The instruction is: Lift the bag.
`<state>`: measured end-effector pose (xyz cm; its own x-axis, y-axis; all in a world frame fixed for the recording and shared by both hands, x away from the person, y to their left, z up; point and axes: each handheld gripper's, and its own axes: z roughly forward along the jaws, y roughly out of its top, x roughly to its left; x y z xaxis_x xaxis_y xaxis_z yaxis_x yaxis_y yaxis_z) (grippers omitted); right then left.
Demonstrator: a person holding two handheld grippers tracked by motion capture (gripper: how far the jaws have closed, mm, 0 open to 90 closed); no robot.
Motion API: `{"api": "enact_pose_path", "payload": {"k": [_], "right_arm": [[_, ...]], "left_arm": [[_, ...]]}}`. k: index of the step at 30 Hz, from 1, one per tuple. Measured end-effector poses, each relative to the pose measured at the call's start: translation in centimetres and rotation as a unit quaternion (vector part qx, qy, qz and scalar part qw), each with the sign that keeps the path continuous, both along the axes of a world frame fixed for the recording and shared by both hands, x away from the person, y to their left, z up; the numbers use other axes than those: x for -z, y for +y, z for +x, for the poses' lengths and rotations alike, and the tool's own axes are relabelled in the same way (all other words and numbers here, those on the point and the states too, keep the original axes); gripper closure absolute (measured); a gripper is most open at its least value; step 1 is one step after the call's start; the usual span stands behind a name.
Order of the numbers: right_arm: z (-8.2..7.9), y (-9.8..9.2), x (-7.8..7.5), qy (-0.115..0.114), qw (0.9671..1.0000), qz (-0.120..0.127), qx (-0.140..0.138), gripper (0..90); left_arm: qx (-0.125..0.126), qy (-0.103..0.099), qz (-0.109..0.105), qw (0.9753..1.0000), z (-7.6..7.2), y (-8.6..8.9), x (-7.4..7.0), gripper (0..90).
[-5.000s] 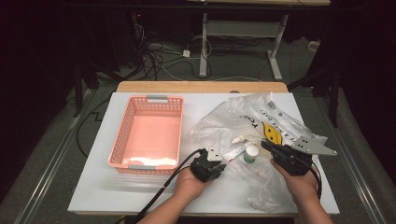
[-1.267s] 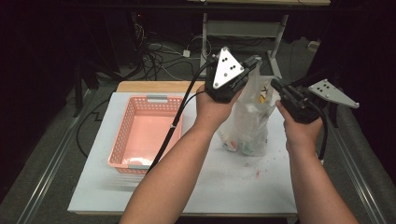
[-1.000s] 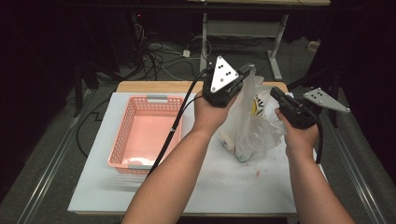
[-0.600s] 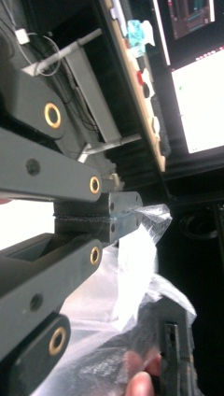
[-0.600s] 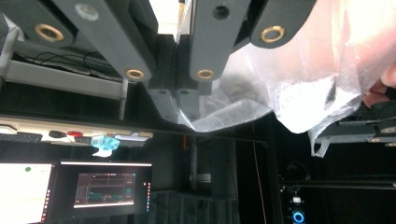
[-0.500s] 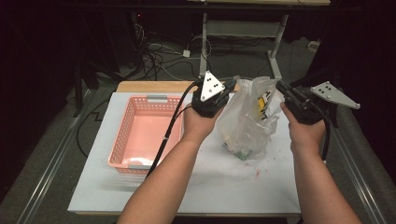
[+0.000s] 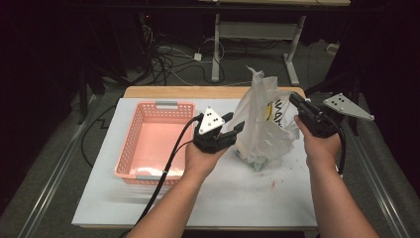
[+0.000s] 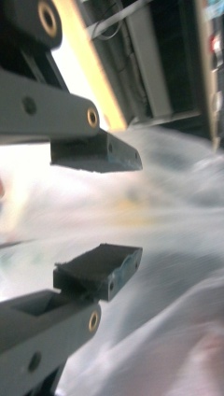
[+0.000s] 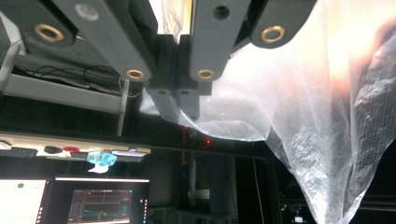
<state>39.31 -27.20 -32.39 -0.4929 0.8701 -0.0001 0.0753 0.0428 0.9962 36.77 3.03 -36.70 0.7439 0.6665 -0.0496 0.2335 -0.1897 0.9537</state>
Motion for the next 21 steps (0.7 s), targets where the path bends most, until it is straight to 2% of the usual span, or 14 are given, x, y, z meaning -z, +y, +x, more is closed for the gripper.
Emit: {"api": "enact_pose_path", "payload": {"k": [4,9,14,16,19,21], "right_arm": [[-0.2,0.0,-0.1,-0.002,1.0000,-0.002,-0.004,90.0],[-0.7,-0.1,-0.3,-0.003,1.0000,-0.004,-0.008,89.3],[-1.1,-0.2,-0.6,-0.006,0.9999,-0.008,-0.012,87.0],[-1.2,-0.3,-0.7,-0.008,0.9998,-0.010,-0.016,84.0],[-1.6,-0.5,-1.0,-0.008,0.9998,-0.010,-0.018,79.0],[-1.8,-0.6,-1.2,-0.008,0.9998,-0.009,-0.019,76.9]], "left_arm": [[0.005,0.020,0.012,0.9997,-1.1,-0.5,1.6,37.1],[0.022,0.049,0.014,0.9985,-2.4,-0.9,3.9,30.2],[0.024,0.073,0.025,0.9967,-2.8,-1.4,5.6,18.4],[0.025,0.074,0.025,0.9967,-3.0,-1.5,6.1,14.7],[0.030,0.068,0.031,0.9968,-3.4,-1.6,6.6,14.0],[0.026,0.070,0.035,0.9966,-3.5,-1.7,7.0,8.5]]}}
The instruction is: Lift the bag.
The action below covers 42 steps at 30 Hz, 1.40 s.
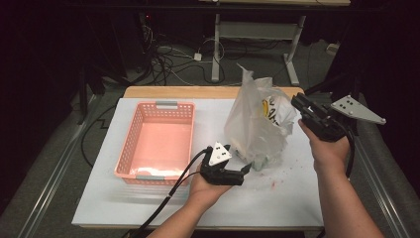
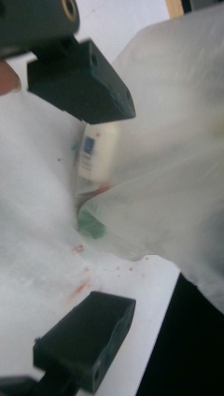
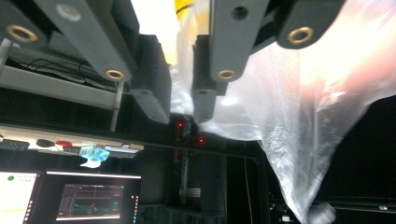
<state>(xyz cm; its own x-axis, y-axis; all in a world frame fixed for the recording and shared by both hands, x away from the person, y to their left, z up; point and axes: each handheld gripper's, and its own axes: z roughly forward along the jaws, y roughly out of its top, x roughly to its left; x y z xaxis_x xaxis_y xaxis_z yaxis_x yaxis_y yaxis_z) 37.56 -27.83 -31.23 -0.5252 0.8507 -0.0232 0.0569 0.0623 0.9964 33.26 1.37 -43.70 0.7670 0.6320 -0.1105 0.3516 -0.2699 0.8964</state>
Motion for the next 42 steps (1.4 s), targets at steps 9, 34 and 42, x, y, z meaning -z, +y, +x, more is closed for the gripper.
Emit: {"api": "enact_pose_path", "payload": {"k": [9,34,42], "right_arm": [[-1.0,-0.3,0.0,0.004,0.9999,-0.003,-0.010,65.2],[-2.1,-0.5,10.2,0.115,0.9927,-0.028,-0.026,15.4],[-3.7,-1.1,13.2,0.154,0.9867,-0.047,-0.019,0.4]], "left_arm": [[0.008,0.007,0.011,0.9999,-0.3,0.1,1.1,0.0],[0.020,0.015,0.008,0.9997,-1.5,1.1,2.9,0.0],[0.024,0.005,0.015,0.9996,-2.4,1.4,3.2,0.0]]}}
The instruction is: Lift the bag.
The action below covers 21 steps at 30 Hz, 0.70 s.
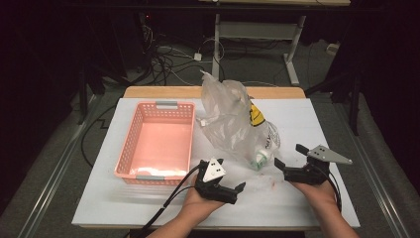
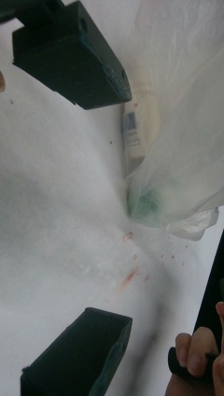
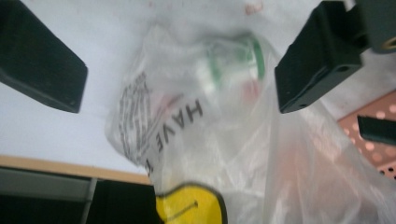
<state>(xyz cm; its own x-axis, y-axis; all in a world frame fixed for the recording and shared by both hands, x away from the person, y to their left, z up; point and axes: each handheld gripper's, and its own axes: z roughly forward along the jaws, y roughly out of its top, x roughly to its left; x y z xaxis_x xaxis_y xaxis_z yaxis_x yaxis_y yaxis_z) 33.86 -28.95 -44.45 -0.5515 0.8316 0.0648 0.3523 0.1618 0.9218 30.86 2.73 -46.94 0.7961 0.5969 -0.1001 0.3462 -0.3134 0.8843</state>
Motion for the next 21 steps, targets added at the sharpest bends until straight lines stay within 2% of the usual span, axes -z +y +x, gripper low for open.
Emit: {"api": "enact_pose_path", "payload": {"k": [6,7,8,11,13,21], "right_arm": [[-1.8,-0.6,1.2,0.013,0.9999,-0.008,0.005,0.4],[-2.0,-0.9,1.4,0.006,0.9998,-0.016,0.005,0.4],[-2.3,-1.0,1.5,0.010,0.9998,-0.012,0.012,0.3],[-2.9,-1.7,1.8,-0.005,0.9996,-0.011,0.024,0.4],[-3.1,-1.8,1.9,-0.008,0.9995,-0.001,0.032,0.4],[-2.9,-1.3,2.2,-0.013,0.9998,-0.013,0.008,0.4]], "left_arm": [[-0.002,-0.008,-0.002,1.0000,-0.3,0.2,0.5,0.0],[-0.004,-0.008,-0.002,1.0000,-0.3,0.2,0.5,0.0],[-0.006,-0.009,-0.002,0.9999,-0.3,0.3,0.6,0.0],[-0.006,-0.011,0.001,0.9999,-0.4,0.4,0.7,0.0],[-0.003,-0.014,0.005,0.9999,-0.5,0.4,0.8,0.0],[-0.013,-0.006,-0.003,0.9999,-0.4,0.8,0.9,0.0]]}}
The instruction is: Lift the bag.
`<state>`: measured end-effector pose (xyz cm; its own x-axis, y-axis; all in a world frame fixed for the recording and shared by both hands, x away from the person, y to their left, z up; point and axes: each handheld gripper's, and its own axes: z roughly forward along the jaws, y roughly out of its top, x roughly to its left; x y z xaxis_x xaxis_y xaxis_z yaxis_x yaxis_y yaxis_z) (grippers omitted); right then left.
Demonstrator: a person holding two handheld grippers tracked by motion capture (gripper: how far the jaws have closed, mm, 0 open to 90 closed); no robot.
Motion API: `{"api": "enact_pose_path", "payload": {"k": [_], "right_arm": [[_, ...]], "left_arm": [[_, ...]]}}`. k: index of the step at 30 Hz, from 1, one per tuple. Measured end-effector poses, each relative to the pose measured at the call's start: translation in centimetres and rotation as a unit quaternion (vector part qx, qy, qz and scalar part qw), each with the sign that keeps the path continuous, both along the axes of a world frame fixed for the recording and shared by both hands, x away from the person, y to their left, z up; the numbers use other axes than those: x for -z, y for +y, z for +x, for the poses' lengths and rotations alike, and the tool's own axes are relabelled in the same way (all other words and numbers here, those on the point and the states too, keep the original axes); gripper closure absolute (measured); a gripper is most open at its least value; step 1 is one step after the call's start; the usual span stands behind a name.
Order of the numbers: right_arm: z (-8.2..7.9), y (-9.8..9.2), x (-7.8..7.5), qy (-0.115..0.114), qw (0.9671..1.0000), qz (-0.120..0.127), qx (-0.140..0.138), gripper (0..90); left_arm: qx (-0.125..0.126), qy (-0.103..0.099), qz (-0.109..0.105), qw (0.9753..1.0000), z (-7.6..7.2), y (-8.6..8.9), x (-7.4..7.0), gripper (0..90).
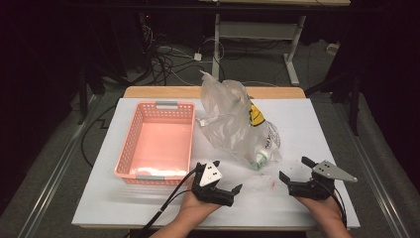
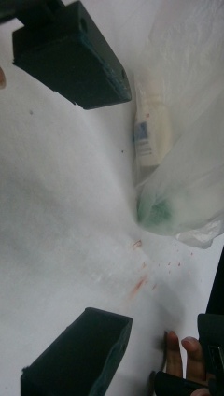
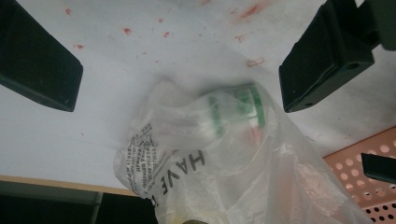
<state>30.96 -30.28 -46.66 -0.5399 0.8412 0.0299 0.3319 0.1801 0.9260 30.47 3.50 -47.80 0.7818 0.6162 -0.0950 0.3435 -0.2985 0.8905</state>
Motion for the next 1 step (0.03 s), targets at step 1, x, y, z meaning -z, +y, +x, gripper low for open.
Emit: {"api": "enact_pose_path", "payload": {"k": [1], "right_arm": [[-0.03,0.00,0.00,0.000,1.0000,0.000,0.000,0.4]], "left_arm": [[-0.001,0.001,0.000,1.0000,0.00,0.04,-0.01,0.0]]}}
